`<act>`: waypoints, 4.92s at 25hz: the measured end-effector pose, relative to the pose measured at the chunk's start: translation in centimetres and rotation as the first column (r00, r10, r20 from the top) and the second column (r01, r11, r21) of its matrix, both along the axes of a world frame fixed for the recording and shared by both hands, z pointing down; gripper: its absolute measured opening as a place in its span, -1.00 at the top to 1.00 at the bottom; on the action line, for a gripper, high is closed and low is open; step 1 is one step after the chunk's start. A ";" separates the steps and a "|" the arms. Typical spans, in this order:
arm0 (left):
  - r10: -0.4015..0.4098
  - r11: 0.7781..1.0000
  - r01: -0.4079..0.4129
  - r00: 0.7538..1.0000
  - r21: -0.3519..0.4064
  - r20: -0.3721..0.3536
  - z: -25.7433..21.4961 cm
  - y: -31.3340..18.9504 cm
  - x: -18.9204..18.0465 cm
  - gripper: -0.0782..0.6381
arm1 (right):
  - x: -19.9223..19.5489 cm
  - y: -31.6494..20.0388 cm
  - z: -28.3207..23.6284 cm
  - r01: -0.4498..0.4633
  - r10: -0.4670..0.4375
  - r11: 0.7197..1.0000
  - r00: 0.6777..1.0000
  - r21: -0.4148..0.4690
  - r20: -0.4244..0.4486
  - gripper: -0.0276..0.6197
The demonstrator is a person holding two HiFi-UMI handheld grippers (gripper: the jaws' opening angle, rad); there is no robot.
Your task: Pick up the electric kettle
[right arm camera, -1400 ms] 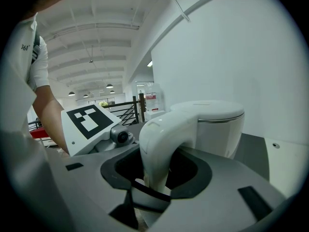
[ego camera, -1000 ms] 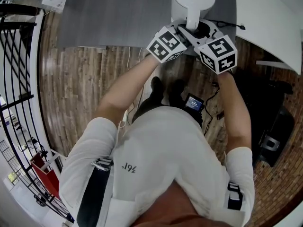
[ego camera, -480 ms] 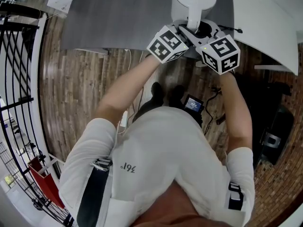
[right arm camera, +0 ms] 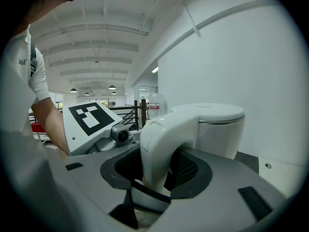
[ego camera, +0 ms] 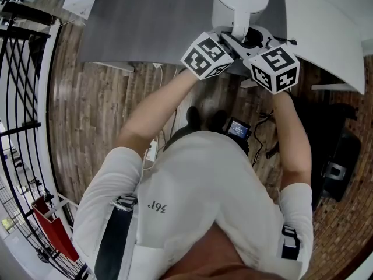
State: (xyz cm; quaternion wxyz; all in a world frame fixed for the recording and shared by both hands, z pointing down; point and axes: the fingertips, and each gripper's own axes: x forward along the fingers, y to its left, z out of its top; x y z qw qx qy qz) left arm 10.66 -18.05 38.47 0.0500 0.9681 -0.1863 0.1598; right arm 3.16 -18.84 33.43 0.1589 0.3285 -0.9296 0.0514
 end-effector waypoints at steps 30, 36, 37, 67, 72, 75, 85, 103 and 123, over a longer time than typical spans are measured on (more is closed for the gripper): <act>0.015 0.999 -0.015 1.000 0.052 -0.008 -6.9 3.0 -1.9 0.52 | -2.0 3.2 -6.9 0.012 -0.013 0.998 1.000 0.067 0.002 0.40; 0.025 0.998 -0.024 1.000 0.049 -0.006 -8.3 3.3 -1.8 0.52 | -2.0 3.4 -8.3 0.014 -0.014 0.998 1.000 0.064 0.005 0.40; 0.026 0.999 -0.025 1.000 0.046 -0.006 -8.5 3.5 -1.8 0.52 | -1.9 3.5 -8.5 0.014 -0.015 0.998 1.000 0.061 0.004 0.40; 0.143 0.985 -0.141 0.990 0.098 -0.010 -13.0 9.1 -0.8 0.51 | -1.6 8.7 -12.9 0.117 -0.120 0.991 0.992 0.068 0.039 0.40; 0.198 0.976 -0.191 0.978 0.101 -0.065 -14.0 10.8 -0.7 0.47 | -1.9 10.0 -13.4 0.154 -0.158 0.986 0.985 0.068 0.064 0.40; 0.195 0.973 -0.186 0.979 0.134 -0.054 -14.0 11.2 -1.0 0.47 | -2.1 10.6 -13.4 0.162 -0.167 0.983 0.984 0.083 0.055 0.40; 0.192 0.967 -0.188 0.981 0.173 -0.008 -13.4 12.6 -1.2 0.46 | -2.3 12.3 -13.0 0.194 -0.200 0.977 0.978 0.091 0.062 0.40; 0.201 0.961 -0.202 0.979 0.190 0.026 -9.5 15.8 -1.3 0.46 | -2.4 15.5 -10.1 0.164 -0.181 0.976 0.977 0.146 0.111 0.40; 0.203 0.960 -0.201 0.979 0.194 0.014 -8.3 15.6 -1.3 0.46 | -2.6 15.2 -9.1 0.165 -0.182 0.974 0.978 0.158 0.104 0.40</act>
